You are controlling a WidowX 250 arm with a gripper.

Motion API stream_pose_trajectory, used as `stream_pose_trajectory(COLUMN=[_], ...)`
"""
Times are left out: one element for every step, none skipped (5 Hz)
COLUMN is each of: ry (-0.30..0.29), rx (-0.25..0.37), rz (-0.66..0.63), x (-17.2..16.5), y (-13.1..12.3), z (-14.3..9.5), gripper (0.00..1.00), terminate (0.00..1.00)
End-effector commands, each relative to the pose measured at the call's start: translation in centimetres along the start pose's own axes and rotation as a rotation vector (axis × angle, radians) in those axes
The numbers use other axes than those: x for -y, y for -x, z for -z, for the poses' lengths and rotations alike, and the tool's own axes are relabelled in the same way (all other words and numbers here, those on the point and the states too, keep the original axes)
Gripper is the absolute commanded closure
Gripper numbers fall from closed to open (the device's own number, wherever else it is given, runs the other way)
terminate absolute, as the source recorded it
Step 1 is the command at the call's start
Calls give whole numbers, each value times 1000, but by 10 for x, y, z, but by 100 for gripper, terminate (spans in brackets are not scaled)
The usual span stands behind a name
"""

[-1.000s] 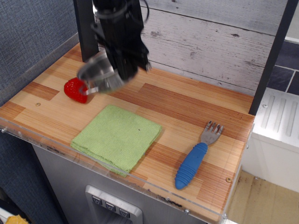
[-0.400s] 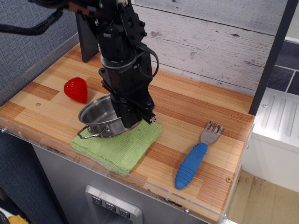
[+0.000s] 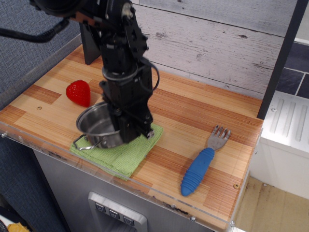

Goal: Place the pot on top of the green towel

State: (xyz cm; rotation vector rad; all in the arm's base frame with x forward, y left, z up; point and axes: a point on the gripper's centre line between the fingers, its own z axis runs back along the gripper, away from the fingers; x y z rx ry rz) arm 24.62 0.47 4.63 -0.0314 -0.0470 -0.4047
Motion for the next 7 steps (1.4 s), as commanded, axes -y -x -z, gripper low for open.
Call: stream_pose_trajectory(ry=[-6,-99,-100,-79,-24,-24,-24], rx=[153,186,164,131,131,131,131], rz=[36,-116,-182,-246,-268,-268,-268], x=[-3,-33,-59,-69,-68,-68,-68], y=[-23,-24,-26,-20,-16,-16,-16], z=[-72,-106,-99,-87,-83,-83,-83], gripper=[0,0,0,0,0,0,0], terminate=[0,0,0,0,0,0,100])
